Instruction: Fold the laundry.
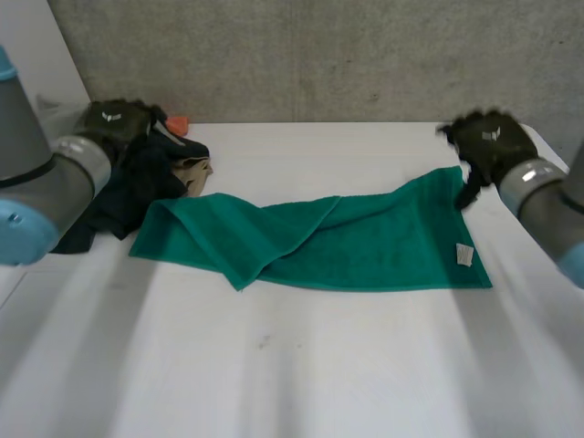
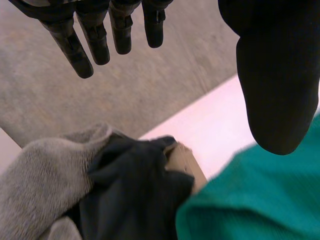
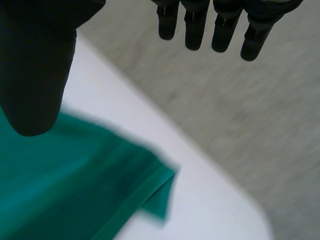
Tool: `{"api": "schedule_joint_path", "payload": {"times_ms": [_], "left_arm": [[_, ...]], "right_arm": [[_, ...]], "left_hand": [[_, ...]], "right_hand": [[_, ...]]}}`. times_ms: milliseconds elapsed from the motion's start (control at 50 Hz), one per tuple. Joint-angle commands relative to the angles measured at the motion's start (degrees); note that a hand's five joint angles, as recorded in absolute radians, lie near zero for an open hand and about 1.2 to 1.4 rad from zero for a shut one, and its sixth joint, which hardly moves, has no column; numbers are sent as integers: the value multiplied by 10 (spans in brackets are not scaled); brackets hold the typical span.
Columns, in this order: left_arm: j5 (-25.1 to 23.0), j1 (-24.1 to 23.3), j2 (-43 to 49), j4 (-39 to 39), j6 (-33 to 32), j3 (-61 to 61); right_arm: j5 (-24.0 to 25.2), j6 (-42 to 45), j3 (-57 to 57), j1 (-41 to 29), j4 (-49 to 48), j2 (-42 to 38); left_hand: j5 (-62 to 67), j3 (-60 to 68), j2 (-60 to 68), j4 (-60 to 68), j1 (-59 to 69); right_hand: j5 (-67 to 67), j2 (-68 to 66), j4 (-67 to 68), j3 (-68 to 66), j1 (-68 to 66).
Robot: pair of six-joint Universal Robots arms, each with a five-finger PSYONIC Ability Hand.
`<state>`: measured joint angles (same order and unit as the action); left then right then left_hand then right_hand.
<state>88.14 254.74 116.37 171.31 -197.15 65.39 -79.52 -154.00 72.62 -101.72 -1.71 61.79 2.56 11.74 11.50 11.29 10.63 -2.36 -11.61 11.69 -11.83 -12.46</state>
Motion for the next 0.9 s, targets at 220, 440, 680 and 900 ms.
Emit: {"api": "schedule_joint_path", "payload": {"times_ms": [220,440,680,900], "left_arm": [[-113,57,-47,22,-112,216],[-112,60,-43,27,-90,209],[-116,63,-43,28,-90,209],[-120,67,-47,28,-90,213]], "right_arm": [[133,77,204,94,15,19],[136,77,230,94,-106,-29],[128,88,220,81,-167,-67],[106,103,184,73,-179,-99]], "left_hand": [[0,8,11,13,19],[-7,2,4,6,13],[-8,0,2,4,11],[-8,0,2,4,11]], "right_hand": [[-262,-270,269,-268,-261],[-261,-268,267,-266,-260],[-264,-272,271,-269,-263],[-269,-277,276,-274,-268]]}}
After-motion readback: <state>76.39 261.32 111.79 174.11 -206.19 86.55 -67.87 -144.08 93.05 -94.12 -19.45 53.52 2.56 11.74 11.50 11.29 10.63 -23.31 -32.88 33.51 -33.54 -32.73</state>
